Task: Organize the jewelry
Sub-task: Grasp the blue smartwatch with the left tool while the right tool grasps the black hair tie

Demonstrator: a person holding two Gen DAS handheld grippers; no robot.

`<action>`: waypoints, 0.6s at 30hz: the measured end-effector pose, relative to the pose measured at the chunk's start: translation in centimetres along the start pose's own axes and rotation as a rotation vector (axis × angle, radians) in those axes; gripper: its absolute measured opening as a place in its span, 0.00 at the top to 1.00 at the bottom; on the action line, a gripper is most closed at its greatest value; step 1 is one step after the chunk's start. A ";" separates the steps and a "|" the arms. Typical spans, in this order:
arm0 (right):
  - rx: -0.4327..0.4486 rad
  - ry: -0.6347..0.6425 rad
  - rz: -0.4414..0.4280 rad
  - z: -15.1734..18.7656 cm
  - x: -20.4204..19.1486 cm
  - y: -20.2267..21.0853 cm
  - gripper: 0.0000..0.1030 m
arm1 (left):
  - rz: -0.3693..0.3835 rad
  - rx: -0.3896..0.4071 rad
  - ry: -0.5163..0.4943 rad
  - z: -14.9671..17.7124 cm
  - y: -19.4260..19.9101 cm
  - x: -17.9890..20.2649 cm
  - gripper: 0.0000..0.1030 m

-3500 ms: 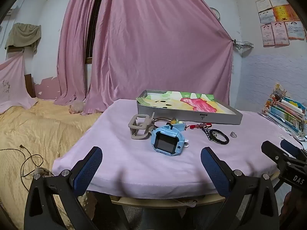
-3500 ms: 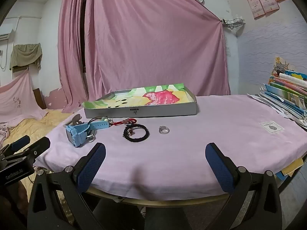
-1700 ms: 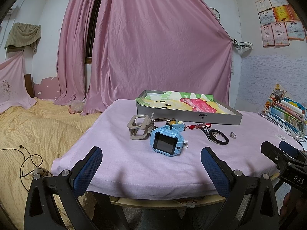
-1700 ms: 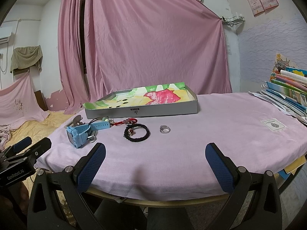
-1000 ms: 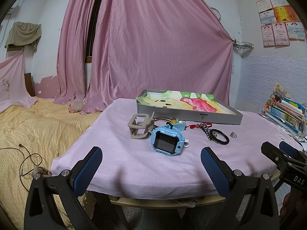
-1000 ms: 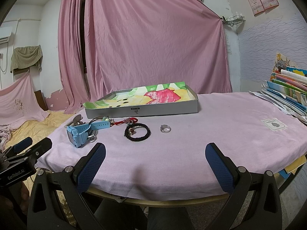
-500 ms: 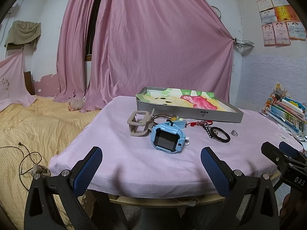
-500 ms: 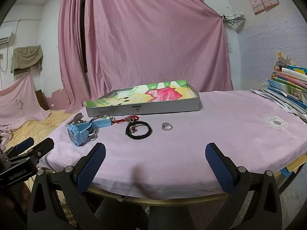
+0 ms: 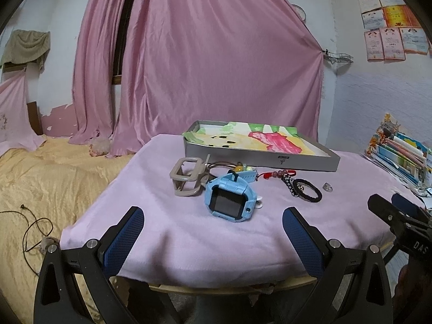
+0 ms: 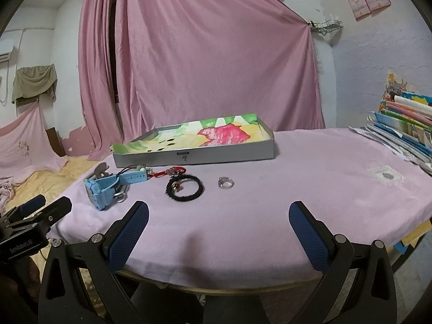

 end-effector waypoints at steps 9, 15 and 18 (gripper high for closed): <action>-0.020 0.043 -0.064 -1.9 0.0 -1.6 0.01 | 0.044 -0.042 0.003 -1.4 -2.0 0.1 0.00; -0.071 0.061 -0.112 -2.6 -0.5 -3.7 0.23 | 0.078 -0.074 -0.017 -2.0 -3.5 0.5 0.10; -0.120 0.070 -0.141 -2.6 -0.8 -5.0 0.35 | 0.097 -0.100 -0.023 -2.0 -4.3 0.6 0.15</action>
Point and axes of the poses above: each gripper's, at about its wrist camera, not at the fingertips, and y roughly against the way its jaws point, x to its right, z to its underside, the point moved 1 cm from there along -y, roughly the way its jaws point, and after that the axes turned 3 degrees about -y, right-handed, at the moved point
